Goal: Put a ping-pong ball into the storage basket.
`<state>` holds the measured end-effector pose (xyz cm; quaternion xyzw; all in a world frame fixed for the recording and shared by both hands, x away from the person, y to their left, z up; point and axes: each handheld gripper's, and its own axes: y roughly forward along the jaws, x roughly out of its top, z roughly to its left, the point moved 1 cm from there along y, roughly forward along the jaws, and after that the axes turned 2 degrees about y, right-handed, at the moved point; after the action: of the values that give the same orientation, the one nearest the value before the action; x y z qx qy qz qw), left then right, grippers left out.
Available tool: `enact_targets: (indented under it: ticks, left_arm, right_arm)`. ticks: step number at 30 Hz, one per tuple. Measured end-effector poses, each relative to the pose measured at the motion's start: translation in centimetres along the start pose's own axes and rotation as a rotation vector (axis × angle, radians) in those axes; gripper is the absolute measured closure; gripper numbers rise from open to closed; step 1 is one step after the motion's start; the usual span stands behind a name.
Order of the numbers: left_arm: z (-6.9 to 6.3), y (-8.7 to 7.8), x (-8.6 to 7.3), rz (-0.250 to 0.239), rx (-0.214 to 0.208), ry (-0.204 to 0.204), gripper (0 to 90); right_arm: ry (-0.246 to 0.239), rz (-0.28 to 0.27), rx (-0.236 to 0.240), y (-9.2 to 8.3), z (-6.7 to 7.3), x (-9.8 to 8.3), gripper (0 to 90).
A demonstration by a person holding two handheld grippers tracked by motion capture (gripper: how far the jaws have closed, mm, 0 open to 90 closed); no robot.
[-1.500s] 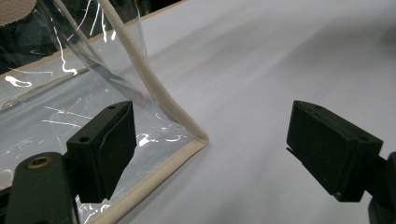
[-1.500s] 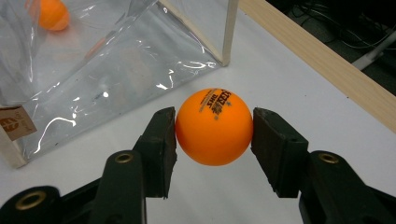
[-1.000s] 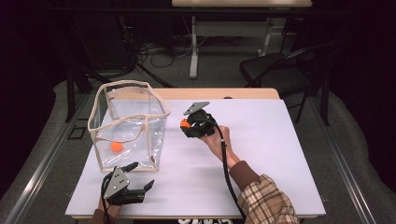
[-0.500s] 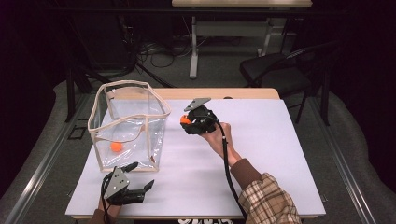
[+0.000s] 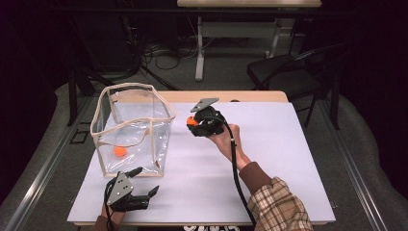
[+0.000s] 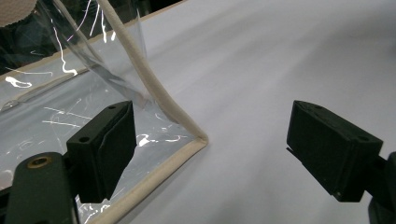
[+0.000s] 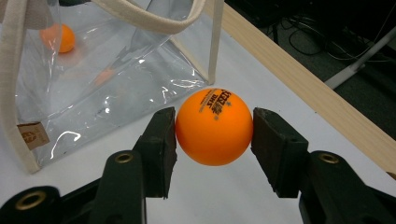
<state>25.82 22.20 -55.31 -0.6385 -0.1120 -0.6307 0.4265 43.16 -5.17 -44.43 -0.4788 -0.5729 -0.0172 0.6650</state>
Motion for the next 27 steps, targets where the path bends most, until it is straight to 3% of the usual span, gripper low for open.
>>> enact_targets:
  ticks: [27]
  left_arm:
    - [0.0, 0.0, 0.0, -0.002, 0.003, 0.001, 15.8]
  right_arm:
    - [-0.02, -0.014, -0.008, -1.3, -0.1, 1.6, 50.4]
